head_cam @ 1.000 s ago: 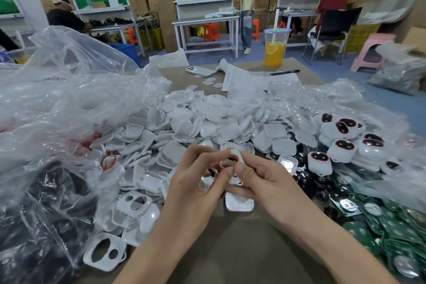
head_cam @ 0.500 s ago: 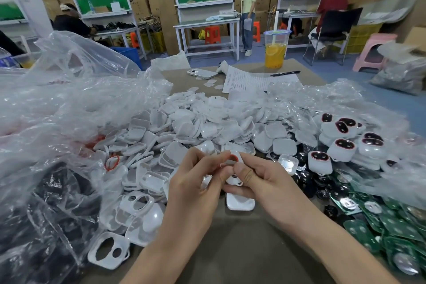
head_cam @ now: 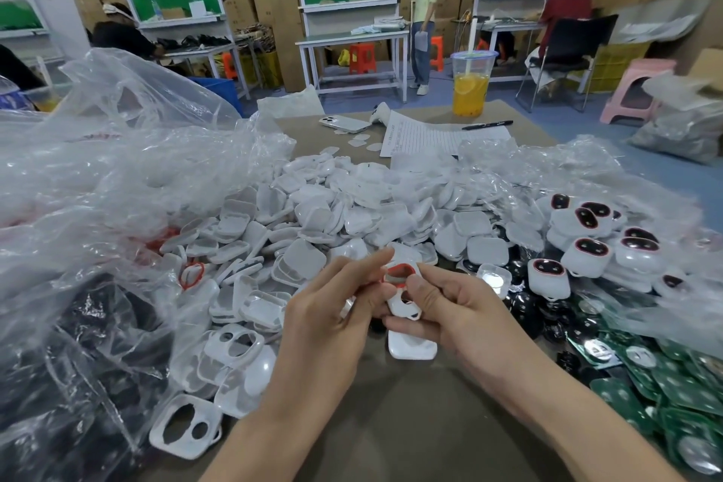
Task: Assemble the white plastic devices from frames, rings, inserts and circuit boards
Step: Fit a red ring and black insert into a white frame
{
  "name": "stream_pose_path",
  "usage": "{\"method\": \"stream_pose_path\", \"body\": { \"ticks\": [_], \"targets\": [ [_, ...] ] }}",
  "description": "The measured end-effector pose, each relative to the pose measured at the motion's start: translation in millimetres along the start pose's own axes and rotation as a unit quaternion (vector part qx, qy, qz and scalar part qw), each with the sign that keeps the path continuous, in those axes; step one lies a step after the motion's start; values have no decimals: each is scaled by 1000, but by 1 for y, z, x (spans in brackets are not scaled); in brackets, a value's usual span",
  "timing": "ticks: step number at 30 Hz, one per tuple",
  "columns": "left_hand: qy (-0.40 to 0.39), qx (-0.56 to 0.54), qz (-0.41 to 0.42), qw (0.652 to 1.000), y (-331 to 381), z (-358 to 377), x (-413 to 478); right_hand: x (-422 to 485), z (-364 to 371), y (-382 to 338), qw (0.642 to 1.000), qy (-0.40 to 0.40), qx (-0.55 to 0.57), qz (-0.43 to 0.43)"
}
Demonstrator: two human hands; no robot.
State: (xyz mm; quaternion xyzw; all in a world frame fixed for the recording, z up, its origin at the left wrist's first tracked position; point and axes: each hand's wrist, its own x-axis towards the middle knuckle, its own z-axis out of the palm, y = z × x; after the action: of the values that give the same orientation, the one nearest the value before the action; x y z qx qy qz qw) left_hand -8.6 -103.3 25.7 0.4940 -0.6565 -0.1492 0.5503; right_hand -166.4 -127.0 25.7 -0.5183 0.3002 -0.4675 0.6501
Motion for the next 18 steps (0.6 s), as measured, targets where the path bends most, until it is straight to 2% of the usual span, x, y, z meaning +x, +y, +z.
{"method": "stream_pose_path", "body": {
  "ticks": [3,6,9,13,18],
  "targets": [
    [-2,-30,-45,999,4,0,1,0,2,0,1000,-1,-2,-2],
    [3,-40,-50,998,7,2,1,0,2,-1,1000,13,2,0],
    [-1,-23,-67,997,9,1,2,-1,3,-2,1000,-8,-11,2],
    [-36,-81,-136,987,5,-1,4,-2,4,-2,1000,-20,-16,12],
    [-105,-110,-180,972,1,-11,11,-1,3,-4,1000,-15,-2,20]
  ]
}}
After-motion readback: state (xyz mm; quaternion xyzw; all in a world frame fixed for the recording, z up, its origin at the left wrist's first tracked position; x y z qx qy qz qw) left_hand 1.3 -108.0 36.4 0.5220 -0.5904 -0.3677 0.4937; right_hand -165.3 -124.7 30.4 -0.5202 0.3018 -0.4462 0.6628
